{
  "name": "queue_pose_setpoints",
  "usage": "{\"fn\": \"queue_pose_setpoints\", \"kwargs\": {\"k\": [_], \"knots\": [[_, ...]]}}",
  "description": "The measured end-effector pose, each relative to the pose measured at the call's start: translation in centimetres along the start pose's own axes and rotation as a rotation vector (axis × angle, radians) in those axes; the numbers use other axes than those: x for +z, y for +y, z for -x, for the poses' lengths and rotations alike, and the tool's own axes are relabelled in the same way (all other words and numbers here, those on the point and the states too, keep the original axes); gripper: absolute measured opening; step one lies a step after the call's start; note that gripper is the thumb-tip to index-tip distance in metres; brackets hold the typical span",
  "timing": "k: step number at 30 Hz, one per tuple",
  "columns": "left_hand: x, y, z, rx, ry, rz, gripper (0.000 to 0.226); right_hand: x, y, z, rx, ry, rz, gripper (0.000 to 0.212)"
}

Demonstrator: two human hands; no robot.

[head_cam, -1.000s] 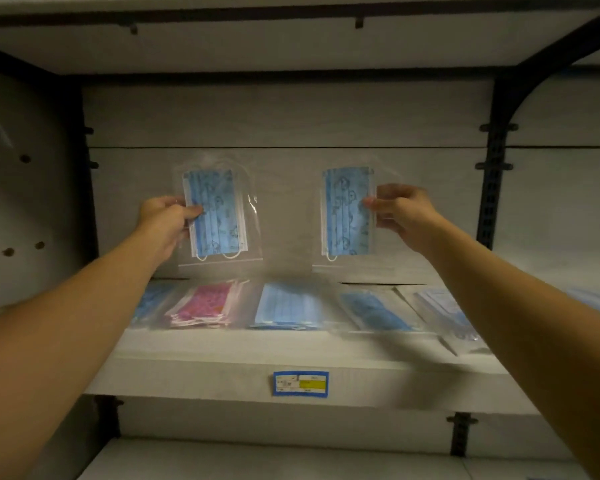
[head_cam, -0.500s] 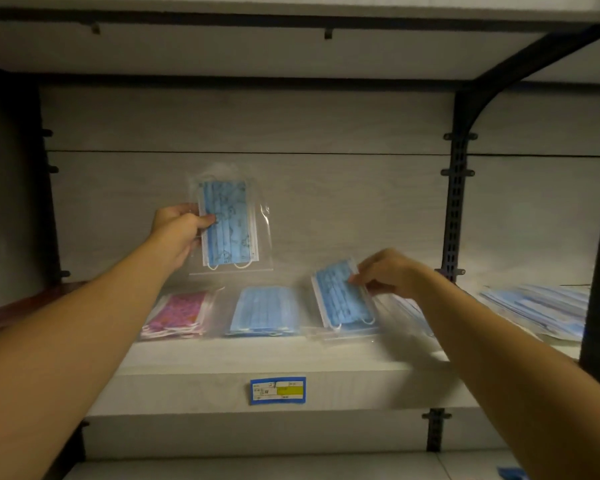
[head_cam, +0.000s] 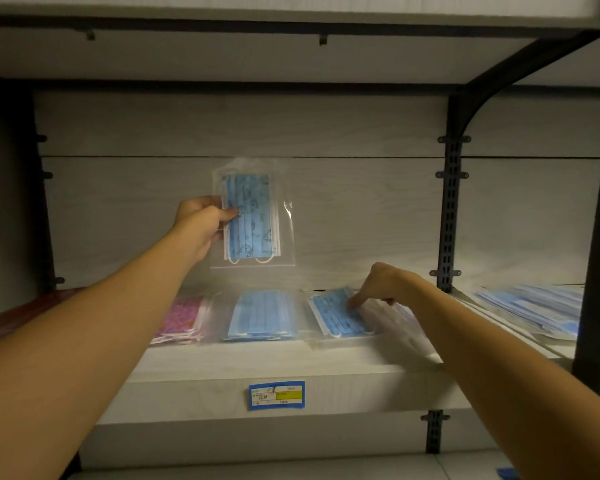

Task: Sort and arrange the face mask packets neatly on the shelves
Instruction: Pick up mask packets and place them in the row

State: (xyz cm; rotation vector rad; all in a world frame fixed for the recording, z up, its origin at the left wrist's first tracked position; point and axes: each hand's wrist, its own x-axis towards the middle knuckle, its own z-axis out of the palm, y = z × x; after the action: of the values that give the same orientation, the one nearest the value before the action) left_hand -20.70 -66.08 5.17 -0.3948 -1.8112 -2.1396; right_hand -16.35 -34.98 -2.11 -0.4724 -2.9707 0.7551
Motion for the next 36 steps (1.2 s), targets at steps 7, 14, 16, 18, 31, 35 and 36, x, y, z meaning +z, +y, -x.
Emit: {"fn": "queue_pose_setpoints", "kwargs": {"k": [7, 14, 16, 18, 31, 35, 36], "knots": [[4.0, -0.3, 0.7, -0.031, -0.066, -0.012, 0.021, -4.3, 0.4, 1.0, -0.064, 0.22, -0.107, 0.069], [7.3, -4.8, 1.4, -0.182, -0.117, -0.166, 0.027, -6.2, 1.5, 2.8, -0.069, 0.328, -0.119, 0.073], [8.2, -6.0, 2.1, -0.209, -0.134, -0.255, 0.021, -6.4, 1.8, 3.0, -0.053, 0.339, -0.1, 0.074], [9.0, -7.3, 2.4, -0.222, -0.168, -0.355, 0.023, -6.5, 2.1, 3.3, -0.039, 0.339, -0.086, 0.075], [10.4, -9.6, 5.1, 0.009, -0.301, -1.359, 0.049, -5.1, 3.5, 3.0, -0.099, 0.325, 0.01, 0.076], [10.9, -9.6, 5.8, 0.014, -0.279, -1.466, 0.049, -4.6, 3.7, 2.9, -0.137, 0.311, 0.018, 0.078], [10.9, -9.6, 5.8, 0.017, -0.28, -1.488, 0.049, -4.4, 3.8, 2.9, -0.149, 0.314, 0.03, 0.078]]}}
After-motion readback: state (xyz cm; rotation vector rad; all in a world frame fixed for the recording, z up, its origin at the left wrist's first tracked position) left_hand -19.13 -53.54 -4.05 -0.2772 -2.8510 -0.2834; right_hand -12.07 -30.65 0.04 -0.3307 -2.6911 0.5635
